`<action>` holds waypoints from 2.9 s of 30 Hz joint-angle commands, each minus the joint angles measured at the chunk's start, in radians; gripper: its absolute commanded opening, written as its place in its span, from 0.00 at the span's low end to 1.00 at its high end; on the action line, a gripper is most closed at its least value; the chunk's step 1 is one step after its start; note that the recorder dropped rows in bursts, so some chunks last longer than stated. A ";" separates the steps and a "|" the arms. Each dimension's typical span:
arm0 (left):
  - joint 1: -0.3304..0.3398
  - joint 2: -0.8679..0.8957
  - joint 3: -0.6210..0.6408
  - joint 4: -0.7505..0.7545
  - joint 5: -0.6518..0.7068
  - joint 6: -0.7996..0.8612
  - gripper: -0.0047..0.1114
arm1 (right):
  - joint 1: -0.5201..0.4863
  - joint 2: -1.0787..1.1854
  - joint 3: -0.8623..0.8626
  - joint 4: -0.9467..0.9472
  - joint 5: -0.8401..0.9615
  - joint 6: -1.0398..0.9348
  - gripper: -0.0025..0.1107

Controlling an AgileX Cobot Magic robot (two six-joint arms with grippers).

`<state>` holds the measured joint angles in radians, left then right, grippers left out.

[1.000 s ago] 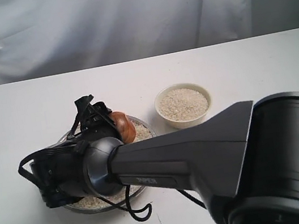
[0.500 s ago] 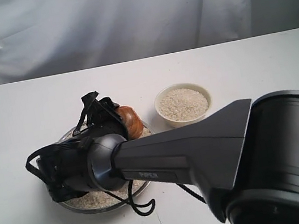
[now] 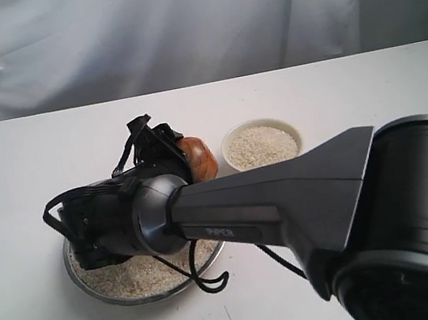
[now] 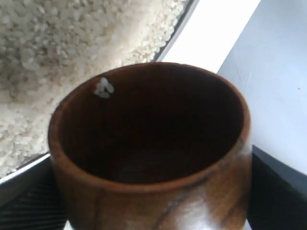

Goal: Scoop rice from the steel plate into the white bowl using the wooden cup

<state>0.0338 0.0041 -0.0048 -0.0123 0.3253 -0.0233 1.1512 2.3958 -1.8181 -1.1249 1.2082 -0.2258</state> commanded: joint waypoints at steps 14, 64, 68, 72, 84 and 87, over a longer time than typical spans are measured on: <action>-0.003 -0.004 0.005 0.000 -0.006 0.000 0.04 | -0.019 0.025 -0.005 -0.009 0.013 -0.015 0.02; -0.003 -0.004 0.005 0.000 -0.006 0.000 0.04 | 0.034 0.041 -0.005 0.096 -0.044 -0.065 0.02; -0.003 -0.004 0.005 0.000 -0.006 0.000 0.04 | 0.036 0.041 -0.005 0.096 -0.056 -0.063 0.02; -0.003 -0.004 0.005 0.000 -0.006 0.000 0.04 | 0.041 0.041 -0.005 0.094 -0.082 -0.050 0.02; -0.003 -0.004 0.005 0.000 -0.006 0.000 0.04 | 0.045 0.041 -0.014 0.084 -0.173 0.036 0.02; -0.003 -0.004 0.005 0.000 -0.006 0.000 0.04 | 0.045 0.041 -0.054 0.100 -0.195 0.082 0.02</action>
<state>0.0338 0.0041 -0.0048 -0.0123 0.3253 -0.0233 1.1856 2.4396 -1.8447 -1.0401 1.0535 -0.1718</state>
